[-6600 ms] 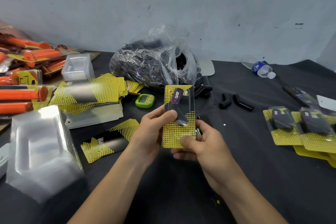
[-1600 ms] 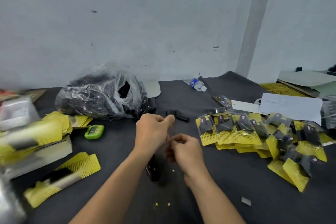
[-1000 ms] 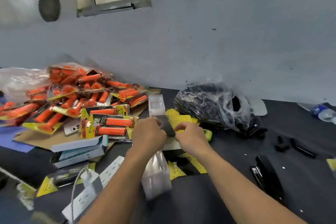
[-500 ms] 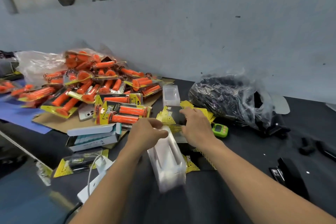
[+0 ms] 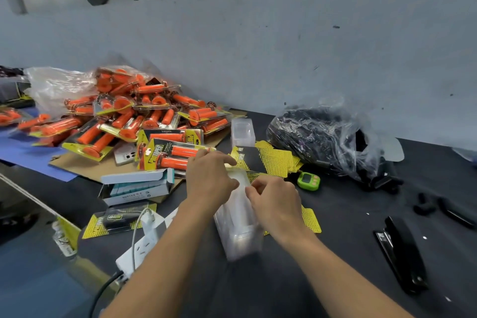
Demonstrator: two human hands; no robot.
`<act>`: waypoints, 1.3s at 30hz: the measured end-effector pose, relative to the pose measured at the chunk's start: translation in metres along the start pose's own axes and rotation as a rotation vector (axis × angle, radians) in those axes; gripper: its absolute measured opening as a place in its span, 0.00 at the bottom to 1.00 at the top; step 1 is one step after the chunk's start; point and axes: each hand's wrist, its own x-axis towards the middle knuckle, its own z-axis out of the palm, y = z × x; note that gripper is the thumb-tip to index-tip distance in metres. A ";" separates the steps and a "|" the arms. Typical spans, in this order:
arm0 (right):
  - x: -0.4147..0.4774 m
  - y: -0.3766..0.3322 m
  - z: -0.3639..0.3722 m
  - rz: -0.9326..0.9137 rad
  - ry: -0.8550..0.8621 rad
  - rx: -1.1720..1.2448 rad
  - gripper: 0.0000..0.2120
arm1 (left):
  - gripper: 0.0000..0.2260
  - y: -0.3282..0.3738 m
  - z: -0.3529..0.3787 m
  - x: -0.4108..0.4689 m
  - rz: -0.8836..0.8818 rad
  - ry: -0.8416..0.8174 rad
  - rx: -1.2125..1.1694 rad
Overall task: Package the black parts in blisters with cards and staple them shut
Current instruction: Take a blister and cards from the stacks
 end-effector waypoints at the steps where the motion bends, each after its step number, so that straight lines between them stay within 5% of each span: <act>1: -0.001 0.000 0.000 -0.004 0.010 0.011 0.10 | 0.20 0.001 -0.001 -0.001 0.009 0.005 -0.012; 9: -0.007 -0.010 -0.001 -0.065 0.159 0.055 0.09 | 0.19 -0.001 -0.015 -0.002 -0.128 -0.060 -0.442; 25: -0.005 -0.027 -0.011 -0.009 0.058 0.060 0.07 | 0.11 -0.014 -0.042 0.013 -0.134 -0.297 -0.567; 29: 0.005 -0.025 -0.016 0.190 -0.016 0.387 0.13 | 0.21 -0.015 -0.054 0.006 -0.166 -0.212 -0.803; 33: 0.009 -0.023 -0.023 0.222 0.024 0.526 0.15 | 0.15 -0.001 -0.062 0.001 -0.317 -0.332 -1.250; 39: -0.005 0.009 -0.051 0.143 0.191 0.446 0.13 | 0.19 0.035 -0.048 -0.014 -0.060 -0.446 -1.154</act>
